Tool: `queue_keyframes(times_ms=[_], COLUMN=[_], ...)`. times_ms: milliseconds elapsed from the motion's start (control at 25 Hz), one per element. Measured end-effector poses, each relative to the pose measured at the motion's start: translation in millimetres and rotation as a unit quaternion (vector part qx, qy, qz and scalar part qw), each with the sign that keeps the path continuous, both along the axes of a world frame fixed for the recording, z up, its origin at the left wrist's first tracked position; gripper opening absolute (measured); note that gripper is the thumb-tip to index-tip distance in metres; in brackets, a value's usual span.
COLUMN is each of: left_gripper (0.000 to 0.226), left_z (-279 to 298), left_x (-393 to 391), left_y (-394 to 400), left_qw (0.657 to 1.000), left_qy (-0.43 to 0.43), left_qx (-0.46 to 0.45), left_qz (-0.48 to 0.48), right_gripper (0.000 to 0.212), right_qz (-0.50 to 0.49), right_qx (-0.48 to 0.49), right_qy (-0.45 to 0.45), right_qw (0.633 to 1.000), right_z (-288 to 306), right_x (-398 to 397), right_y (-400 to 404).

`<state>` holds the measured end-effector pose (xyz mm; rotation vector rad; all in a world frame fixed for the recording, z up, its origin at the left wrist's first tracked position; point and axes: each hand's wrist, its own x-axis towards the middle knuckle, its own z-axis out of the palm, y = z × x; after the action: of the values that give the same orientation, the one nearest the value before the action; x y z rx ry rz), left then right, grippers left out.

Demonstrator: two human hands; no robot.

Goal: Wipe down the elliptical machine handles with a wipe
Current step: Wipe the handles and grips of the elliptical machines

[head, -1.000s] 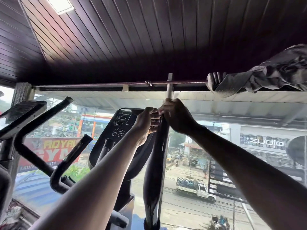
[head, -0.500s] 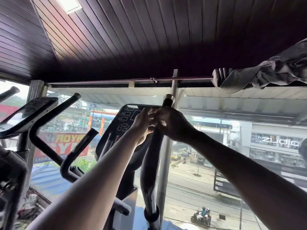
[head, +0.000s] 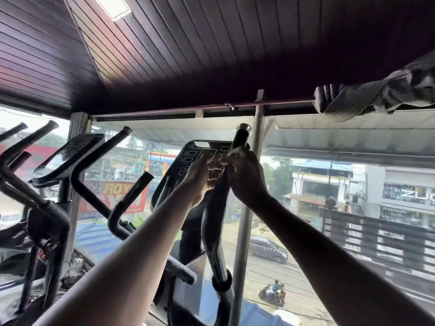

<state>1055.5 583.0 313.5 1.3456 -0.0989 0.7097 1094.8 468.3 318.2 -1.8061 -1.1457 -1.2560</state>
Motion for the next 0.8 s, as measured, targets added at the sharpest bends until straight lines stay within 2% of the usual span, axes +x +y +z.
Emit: queue_keyframes(times_ms=[80, 160, 200, 280, 320, 400, 520, 560, 680, 720, 800], left_gripper=[0.032, 0.030, 0.031, 0.032, 0.032, 0.033, 0.034, 0.035, 0.034, 0.035, 0.038], left_z=[0.5, -0.8, -2.4, -7.1, -9.5, -15.5, -28.6, -34.2, -51.0, -55.3, -62.2], left_x=[-6.7, -11.2, -13.4, -18.2, -20.4, -23.3, -22.1, -22.4, -22.3, -22.8, -23.4], left_y=[2.5, 6.7, 8.8, 15.8, 18.7, 25.6, 33.5, 34.0, 29.6, 28.7, 30.7], left_qw=[1.000, 0.999, 0.999, 0.997, 0.996, 0.992, 0.988, 0.987, 0.983, 0.982, 0.981], left_qy=[-0.010, -0.020, -0.017, -0.005, -0.006, -0.010, 0.000, 0.010, 0.031, 0.031, 0.032], left_qx=[-0.018, -0.018, -0.009, 0.006, 0.009, 0.003, -0.001, -0.001, -0.015, -0.024, -0.027], left_qz=[-0.015, -0.036, -0.046, -0.072, -0.090, -0.123, -0.154, -0.161, -0.178, -0.184, -0.190], right_gripper=[0.020, 0.018, 0.017, 0.021, 0.023, 0.021, 0.022, 0.022, 0.023, 0.020, 0.011], right_qz=[0.009, 0.022, 0.000, -0.074, -0.100, -0.128, -0.111, -0.129, -0.193, -0.205, -0.184], right_qx=[-0.098, -0.184, -0.170, -0.067, -0.045, -0.099, -0.215, -0.202, -0.032, -0.034, -0.151], right_qy=[-0.083, -0.144, -0.127, -0.038, -0.013, -0.064, -0.153, -0.141, -0.042, -0.041, -0.100], right_qw=[0.992, 0.972, 0.977, 0.994, 0.994, 0.985, 0.958, 0.961, 0.980, 0.977, 0.966], right_z=[-28.5, -29.7, -16.4, 12.1, 14.4, -11.6, -48.1, -41.7, -25.5, -35.2, -71.6], right_x=[-20.1, -28.5, -24.5, -22.4, -23.9, -35.3, -58.8, -57.9, -56.6, -60.4, -76.5], right_y=[0.8, -11.2, -12.7, -3.7, 2.2, 12.2, 3.0, 1.5, 13.4, 18.5, 19.6])
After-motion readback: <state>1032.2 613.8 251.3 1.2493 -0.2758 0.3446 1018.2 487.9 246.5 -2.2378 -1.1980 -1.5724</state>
